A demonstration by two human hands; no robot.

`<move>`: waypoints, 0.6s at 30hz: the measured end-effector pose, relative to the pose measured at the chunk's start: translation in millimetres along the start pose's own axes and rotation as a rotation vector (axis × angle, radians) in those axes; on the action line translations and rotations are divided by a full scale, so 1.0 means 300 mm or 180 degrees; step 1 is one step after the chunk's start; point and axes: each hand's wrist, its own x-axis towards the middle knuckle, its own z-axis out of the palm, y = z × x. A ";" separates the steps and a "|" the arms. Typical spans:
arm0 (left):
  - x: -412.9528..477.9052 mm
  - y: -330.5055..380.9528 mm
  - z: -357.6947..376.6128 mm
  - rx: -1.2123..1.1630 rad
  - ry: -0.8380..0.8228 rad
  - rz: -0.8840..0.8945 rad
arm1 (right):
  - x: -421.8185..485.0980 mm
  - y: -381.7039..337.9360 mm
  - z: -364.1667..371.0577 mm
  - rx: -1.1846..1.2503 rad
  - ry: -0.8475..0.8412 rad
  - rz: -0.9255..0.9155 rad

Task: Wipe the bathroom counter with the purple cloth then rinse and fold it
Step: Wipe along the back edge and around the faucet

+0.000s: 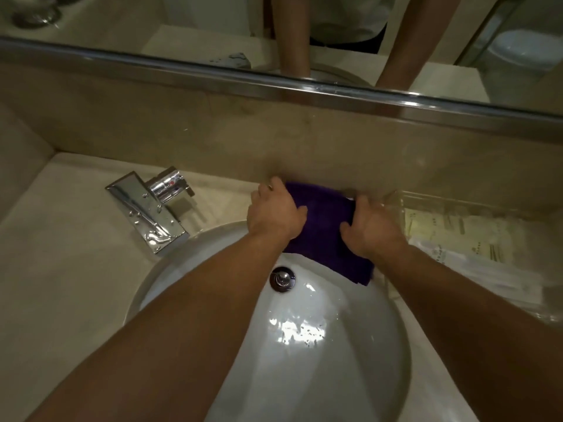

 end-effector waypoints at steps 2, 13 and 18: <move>0.016 0.021 0.010 -0.0484 -0.0050 -0.0444 | 0.021 -0.006 -0.014 0.0031 -0.0180 0.0154; -0.077 -0.042 -0.078 -0.1943 -0.0358 -0.0894 | 0.000 -0.032 -0.075 -0.0172 -0.0365 -0.0204; -0.236 -0.180 -0.169 -0.1889 -0.0333 -0.0833 | -0.105 -0.179 -0.139 -0.0709 -0.0602 -0.0926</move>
